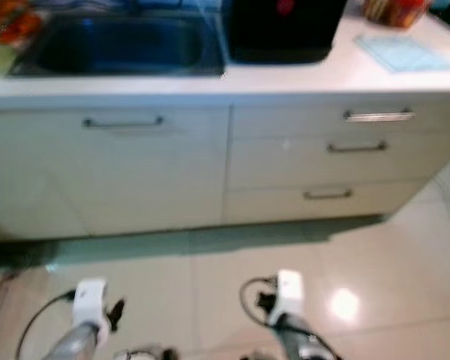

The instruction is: Kitchen organization

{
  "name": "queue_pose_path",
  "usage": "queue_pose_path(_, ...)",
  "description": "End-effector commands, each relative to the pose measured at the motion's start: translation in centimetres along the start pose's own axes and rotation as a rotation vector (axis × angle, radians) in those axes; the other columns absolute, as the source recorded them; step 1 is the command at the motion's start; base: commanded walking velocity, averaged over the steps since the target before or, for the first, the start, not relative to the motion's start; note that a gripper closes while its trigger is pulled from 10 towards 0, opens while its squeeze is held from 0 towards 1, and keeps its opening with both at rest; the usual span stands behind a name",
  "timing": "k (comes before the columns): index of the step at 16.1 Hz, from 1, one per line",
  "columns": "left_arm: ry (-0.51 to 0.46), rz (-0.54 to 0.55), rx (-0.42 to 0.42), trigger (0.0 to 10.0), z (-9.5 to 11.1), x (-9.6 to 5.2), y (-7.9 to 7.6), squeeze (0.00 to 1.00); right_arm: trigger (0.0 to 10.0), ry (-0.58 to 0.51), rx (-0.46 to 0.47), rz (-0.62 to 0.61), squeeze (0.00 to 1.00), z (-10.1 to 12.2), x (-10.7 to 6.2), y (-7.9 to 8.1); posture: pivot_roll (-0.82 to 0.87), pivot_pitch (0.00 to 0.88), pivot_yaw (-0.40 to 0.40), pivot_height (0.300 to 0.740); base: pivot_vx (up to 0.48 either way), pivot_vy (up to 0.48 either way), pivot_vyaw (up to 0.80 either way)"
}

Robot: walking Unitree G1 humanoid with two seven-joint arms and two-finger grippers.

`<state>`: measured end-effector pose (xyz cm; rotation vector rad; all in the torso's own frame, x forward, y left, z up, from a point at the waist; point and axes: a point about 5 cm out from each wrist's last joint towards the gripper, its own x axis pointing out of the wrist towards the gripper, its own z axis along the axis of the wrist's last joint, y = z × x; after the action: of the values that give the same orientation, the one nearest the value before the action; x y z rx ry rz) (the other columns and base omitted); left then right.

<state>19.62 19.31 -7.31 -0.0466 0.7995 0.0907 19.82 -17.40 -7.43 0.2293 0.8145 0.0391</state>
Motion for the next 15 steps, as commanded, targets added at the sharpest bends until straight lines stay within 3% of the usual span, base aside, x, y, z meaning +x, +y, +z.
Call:
queue_pose_path(1, 0.010, 0.011, -0.012, 10.0, -0.5, -0.2, 0.2, 0.00, 10.0, -0.020, -0.005, 0.003, 0.00, 0.5, 0.1, 0.2, 0.05, 0.106, 0.002, 0.740, 0.000, 0.259, 0.00)
queue_pose_path(9, 0.006, 0.023, 0.014, 10.0, -0.8, -0.3, 0.2, 0.00, 10.0, -0.065, -0.038, 0.019, 0.00, 2.0, 0.5, 0.5, 0.06, 0.123, 0.004, 0.740, 0.000, 0.000, 0.00)
queue_pose_path(12, -0.075, 0.031, 0.040, 10.0, 1.1, 0.1, 0.2, 0.00, 10.0, -0.130, -0.064, 0.034, 0.00, 3.8, 0.9, 1.1, 0.07, 0.130, 0.004, 0.740, 0.000, 0.000, 0.00)
queue_pose_path(15, -0.286, 0.047, 0.031, 10.0, 5.2, 0.4, -0.1, 0.00, 10.0, -0.312, -0.123, 0.040, 0.00, 8.5, 1.1, 1.7, 0.07, 0.139, 0.005, 0.740, 0.000, 0.000, 0.00)
